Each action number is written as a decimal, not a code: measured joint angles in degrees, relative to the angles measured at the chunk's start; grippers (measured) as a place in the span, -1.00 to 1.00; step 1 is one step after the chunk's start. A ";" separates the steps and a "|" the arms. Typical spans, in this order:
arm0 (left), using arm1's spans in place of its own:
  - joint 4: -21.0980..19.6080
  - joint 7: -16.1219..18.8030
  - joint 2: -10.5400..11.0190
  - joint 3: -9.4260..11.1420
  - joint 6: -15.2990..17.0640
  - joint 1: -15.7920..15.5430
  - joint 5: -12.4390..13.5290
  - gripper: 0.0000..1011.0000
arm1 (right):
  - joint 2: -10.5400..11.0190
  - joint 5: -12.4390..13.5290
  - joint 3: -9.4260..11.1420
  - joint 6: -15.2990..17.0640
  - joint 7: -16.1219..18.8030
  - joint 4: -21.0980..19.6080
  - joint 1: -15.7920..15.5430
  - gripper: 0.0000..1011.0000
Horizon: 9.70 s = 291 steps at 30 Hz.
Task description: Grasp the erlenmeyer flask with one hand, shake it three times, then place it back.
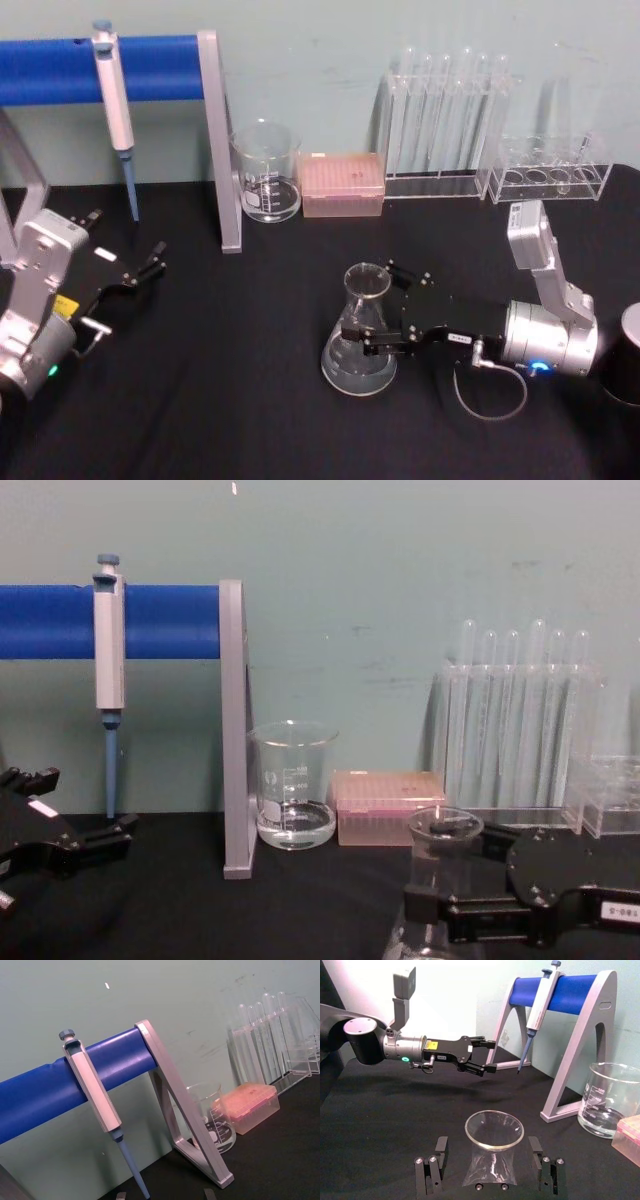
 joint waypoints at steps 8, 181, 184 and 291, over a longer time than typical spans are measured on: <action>0.00 0.00 0.00 0.00 0.00 0.00 0.00 0.98 | -0.45 0.11 -0.40 0.08 0.41 0.74 0.59 0.98; 0.00 0.00 0.00 0.00 0.00 0.00 0.00 0.98 | 0.18 3.11 7.11 -0.74 -14.70 -17.40 -6.75 -0.10; 0.00 0.00 0.00 0.00 0.00 0.00 0.00 0.98 | 0.28 1.92 9.06 -0.79 -19.28 -18.78 -8.72 -0.10; 0.00 0.00 0.00 0.00 0.00 0.00 0.00 0.98 | 0.13 -3.85 15.34 5.72 -17.57 -19.82 -11.47 -0.10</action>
